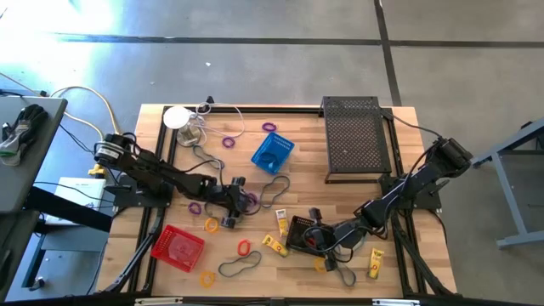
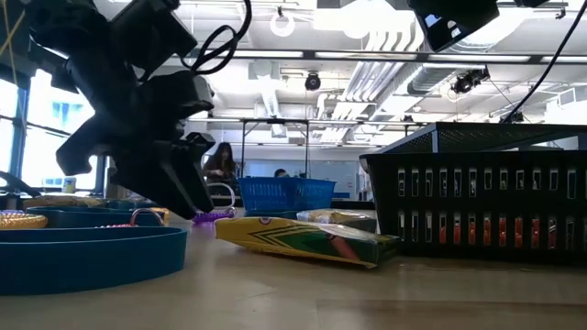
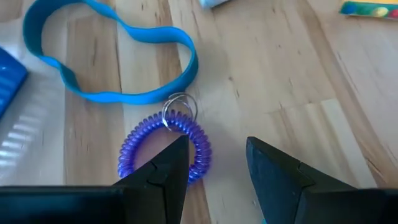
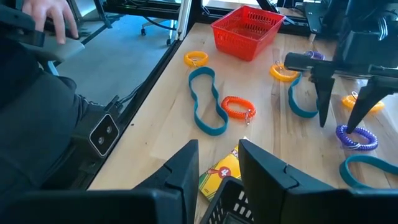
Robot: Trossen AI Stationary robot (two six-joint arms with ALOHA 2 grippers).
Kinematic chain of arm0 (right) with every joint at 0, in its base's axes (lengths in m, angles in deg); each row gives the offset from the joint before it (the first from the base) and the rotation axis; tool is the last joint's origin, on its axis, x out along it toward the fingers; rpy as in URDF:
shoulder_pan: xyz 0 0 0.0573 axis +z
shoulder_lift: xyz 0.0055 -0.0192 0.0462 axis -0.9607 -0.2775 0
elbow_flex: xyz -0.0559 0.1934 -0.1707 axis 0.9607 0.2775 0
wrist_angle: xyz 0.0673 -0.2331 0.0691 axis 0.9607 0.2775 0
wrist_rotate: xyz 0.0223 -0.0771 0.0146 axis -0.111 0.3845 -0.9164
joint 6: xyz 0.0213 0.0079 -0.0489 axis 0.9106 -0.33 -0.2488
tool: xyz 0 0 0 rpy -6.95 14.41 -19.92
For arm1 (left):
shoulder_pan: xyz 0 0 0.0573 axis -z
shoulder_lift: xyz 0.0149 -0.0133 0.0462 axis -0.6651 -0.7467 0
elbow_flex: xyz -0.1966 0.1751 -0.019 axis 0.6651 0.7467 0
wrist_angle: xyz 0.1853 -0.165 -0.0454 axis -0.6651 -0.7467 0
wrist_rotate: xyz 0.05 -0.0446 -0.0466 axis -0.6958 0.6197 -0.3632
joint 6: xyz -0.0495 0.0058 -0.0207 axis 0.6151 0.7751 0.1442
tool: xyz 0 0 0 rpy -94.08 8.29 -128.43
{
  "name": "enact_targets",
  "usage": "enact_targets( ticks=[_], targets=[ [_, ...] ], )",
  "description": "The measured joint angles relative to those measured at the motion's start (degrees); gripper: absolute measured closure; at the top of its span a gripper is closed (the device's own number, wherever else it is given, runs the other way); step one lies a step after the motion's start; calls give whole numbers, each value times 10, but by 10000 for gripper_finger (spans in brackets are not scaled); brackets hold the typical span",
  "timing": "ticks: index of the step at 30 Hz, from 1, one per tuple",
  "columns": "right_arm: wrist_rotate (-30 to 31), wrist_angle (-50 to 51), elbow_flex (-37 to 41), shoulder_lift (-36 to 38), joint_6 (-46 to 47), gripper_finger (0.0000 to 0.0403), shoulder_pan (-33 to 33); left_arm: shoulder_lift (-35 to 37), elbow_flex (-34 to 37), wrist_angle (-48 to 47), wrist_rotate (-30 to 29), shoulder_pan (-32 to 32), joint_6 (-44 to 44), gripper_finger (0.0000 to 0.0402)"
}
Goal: Pick & Place Office Desk Supplies
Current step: Put the purple wrist coil keychain into the black bin
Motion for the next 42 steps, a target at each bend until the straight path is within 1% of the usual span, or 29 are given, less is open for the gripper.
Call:
enact_targets(
  ticks=[5, 7, 10, 11, 14, 17, 26, 29, 31, 33, 36, 39, 42],
  targets=[
    [0, 0, 0, 0, 0, 302, 0, -2, 0, 1, -20, -2, 14, 249],
    [0, 0, 0, 0, 0, 302, 0, -7, 0, 0, -44, -2, 37, 246],
    [0, 0, 0, 0, 0, 302, 0, -30, -1, 14, -89, -2, 79, 231],
    [0, 1, 0, 0, 0, 302, 0, -36, -1, 18, -90, -1, 78, 227],
    [0, 1, 0, 0, 0, 302, 0, -46, -2, 33, -62, 2, 58, 220],
    [0, 2, 0, 0, 0, 302, 0, -46, -2, 37, -58, -2, 53, 220],
    [0, 2, 0, 0, 0, 302, 0, -48, -2, 19, -45, -22, 84, 220],
    [0, 2, 0, 0, 0, 302, 0, -59, -2, 8, -42, -26, 99, 220],
    [0, 2, 0, 0, 0, 302, 0, -75, -2, 3, -39, -27, 87, 223],
    [0, 2, 0, 0, 0, 302, 0, -91, -2, 5, -38, -26, 77, 232],
    [0, 2, 0, 0, 0, 302, 0, -113, -4, 17, -38, -26, 78, 258],
    [1, 2, 0, 0, 0, 302, 0, -120, -4, 24, -36, -26, 90, 295],
    [1, 3, 0, 0, 0, 302, 0, -120, -4, 26, -34, -21, 90, 343]
  ],
)
